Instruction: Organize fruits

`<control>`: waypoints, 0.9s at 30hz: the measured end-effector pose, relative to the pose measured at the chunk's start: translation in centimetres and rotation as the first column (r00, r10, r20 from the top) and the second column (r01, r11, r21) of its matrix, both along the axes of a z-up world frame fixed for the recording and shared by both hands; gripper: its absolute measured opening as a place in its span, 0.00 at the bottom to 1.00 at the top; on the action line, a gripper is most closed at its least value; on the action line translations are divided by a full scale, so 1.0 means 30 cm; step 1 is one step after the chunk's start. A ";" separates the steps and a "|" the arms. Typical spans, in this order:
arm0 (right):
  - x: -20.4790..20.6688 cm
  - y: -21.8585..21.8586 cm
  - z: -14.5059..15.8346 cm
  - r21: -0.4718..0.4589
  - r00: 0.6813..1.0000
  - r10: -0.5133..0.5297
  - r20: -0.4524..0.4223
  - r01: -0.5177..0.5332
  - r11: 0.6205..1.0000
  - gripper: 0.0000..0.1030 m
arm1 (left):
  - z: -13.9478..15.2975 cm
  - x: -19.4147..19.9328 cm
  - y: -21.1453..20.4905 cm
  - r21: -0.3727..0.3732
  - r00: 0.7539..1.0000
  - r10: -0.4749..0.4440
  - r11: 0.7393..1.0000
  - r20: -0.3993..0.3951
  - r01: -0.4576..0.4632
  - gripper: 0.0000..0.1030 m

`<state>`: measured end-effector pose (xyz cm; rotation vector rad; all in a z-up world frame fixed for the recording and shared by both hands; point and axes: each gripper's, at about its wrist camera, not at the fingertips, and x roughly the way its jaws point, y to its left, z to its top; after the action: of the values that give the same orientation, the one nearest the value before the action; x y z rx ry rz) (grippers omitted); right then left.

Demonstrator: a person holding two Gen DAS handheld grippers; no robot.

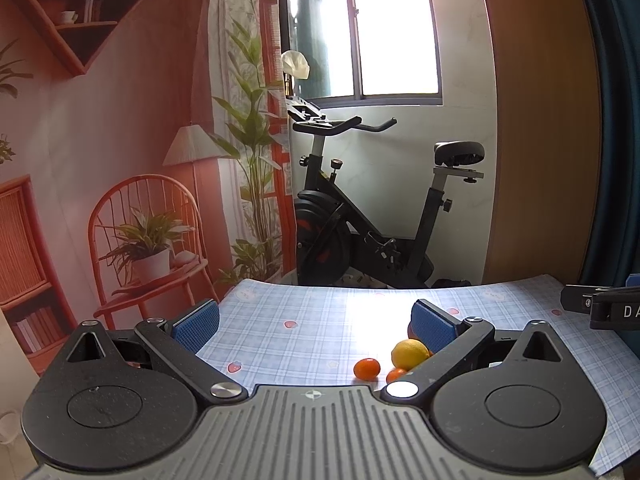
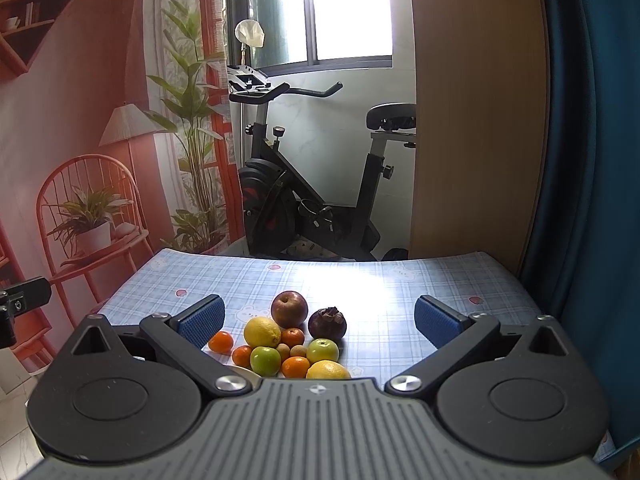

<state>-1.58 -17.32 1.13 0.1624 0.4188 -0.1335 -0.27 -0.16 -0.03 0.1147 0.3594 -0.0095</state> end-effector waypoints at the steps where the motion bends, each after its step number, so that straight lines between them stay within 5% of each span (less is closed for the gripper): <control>1: -0.002 0.002 0.001 -0.002 1.000 0.001 0.003 -0.001 1.000 1.00 | 0.001 -0.001 0.002 -0.001 1.000 0.000 1.000 0.003 0.000 1.00; 27: -0.002 0.004 0.002 -0.003 1.000 0.004 0.004 -0.004 1.000 1.00 | -0.001 -0.009 0.003 -0.008 1.000 -0.001 1.000 0.013 0.001 1.00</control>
<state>-1.64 -17.21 1.19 0.1589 0.4146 -0.1299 -0.53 -0.07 -0.07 0.1066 0.3461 -0.0110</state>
